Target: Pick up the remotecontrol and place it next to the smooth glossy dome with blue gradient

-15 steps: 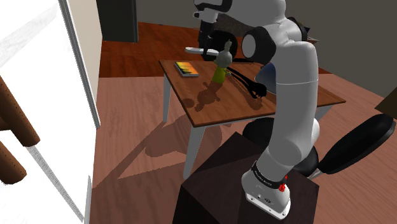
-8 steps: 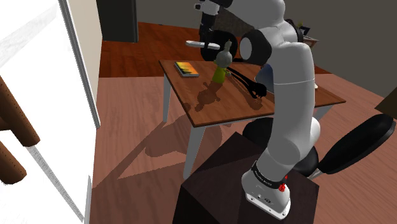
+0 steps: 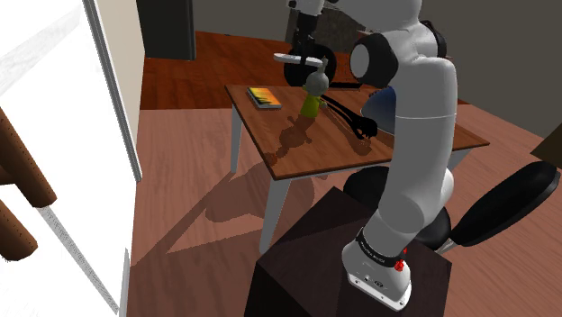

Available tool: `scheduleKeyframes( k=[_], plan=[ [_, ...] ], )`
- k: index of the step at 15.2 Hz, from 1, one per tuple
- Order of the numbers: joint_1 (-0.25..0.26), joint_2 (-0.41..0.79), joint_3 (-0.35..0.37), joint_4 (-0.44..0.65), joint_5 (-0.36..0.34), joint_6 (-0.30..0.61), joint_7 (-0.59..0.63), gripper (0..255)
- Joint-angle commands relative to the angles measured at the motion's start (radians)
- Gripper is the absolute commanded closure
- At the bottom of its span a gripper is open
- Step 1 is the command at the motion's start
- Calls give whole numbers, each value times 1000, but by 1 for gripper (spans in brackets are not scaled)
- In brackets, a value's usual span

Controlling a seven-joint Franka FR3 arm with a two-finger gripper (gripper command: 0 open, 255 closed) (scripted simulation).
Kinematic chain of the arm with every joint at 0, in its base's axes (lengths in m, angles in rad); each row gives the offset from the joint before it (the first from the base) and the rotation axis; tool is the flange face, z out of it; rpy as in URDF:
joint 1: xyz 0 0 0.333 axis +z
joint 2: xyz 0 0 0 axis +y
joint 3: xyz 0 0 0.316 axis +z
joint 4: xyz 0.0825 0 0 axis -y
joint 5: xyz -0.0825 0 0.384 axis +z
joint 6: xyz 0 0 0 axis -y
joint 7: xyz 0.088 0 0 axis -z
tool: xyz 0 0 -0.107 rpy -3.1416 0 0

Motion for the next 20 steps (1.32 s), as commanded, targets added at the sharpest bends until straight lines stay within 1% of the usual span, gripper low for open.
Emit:
scheduleKeyframes(
  k=[1, 5, 9, 14, 20],
  plan=[
    [8, -75, -14, -115, -24, 43, -27, 255],
    [5, -198, -42, -290, -68, 100, -82, 255],
    [-12, -297, -69, -418, -107, 137, -138, 255],
    [-46, -397, -106, -534, -151, 166, -214, 255],
    [-98, -482, -159, -624, -194, 183, -317, 255]
  ],
)
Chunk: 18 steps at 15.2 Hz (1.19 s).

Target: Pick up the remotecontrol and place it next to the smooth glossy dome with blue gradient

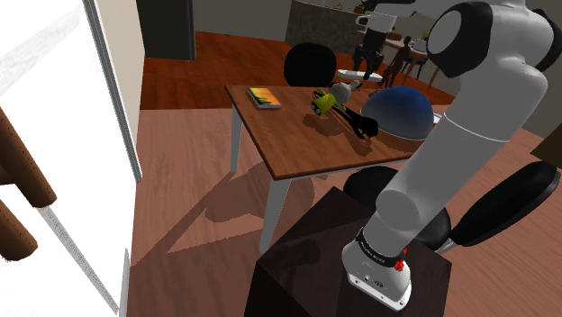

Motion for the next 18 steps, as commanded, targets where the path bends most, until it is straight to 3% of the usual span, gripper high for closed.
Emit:
scheduleKeyframes(
  k=[1, 10, 18],
  plan=[
    [-19, -28, -19, -25, -15, 2, -39, 255],
    [-111, -73, -124, -61, -43, 6, -232, 255],
    [-202, -20, -245, -11, -5, -3, -449, 255]
  ],
)
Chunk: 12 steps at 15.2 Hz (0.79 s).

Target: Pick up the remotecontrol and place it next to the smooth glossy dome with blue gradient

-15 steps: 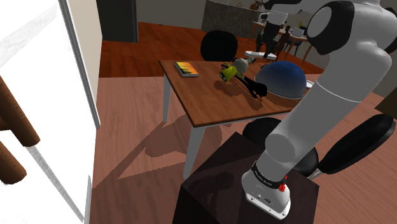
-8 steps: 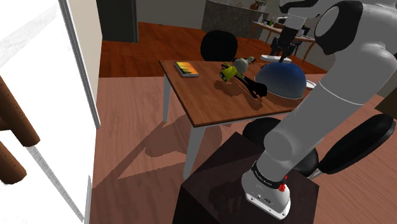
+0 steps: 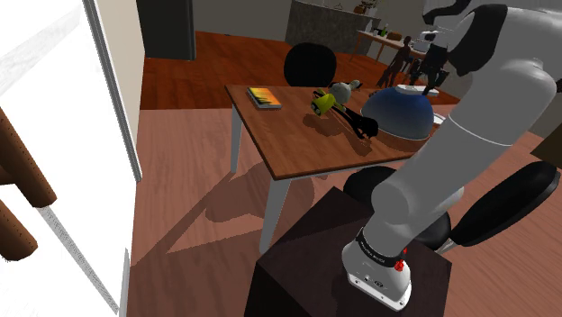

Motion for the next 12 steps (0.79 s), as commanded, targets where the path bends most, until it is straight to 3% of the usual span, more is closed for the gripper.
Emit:
scheduleKeyframes(
  k=[1, 9, 12],
  plan=[
    [-28, 38, -36, 37, 28, -10, -70, 255],
    [-192, 216, -140, 179, 178, -50, -335, 255],
    [-183, 203, -137, 128, 167, -6, -330, 255]
  ],
)
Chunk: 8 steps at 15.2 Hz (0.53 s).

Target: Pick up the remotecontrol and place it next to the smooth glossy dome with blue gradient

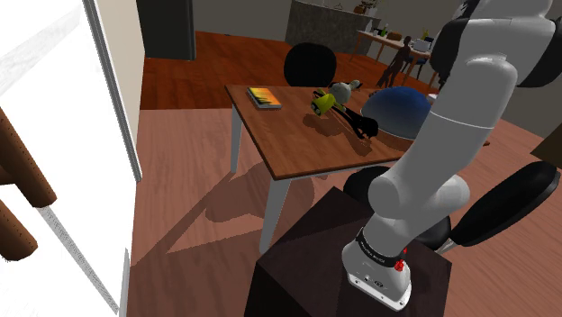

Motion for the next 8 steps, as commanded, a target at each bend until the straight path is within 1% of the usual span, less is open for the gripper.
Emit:
scheduleKeyframes(
  k=[1, 8],
  plan=[
    [5, -8, 0, -34, -6, 30, 0, 255],
    [18, -21, 3, -139, -15, 128, 4, 255]
  ],
)
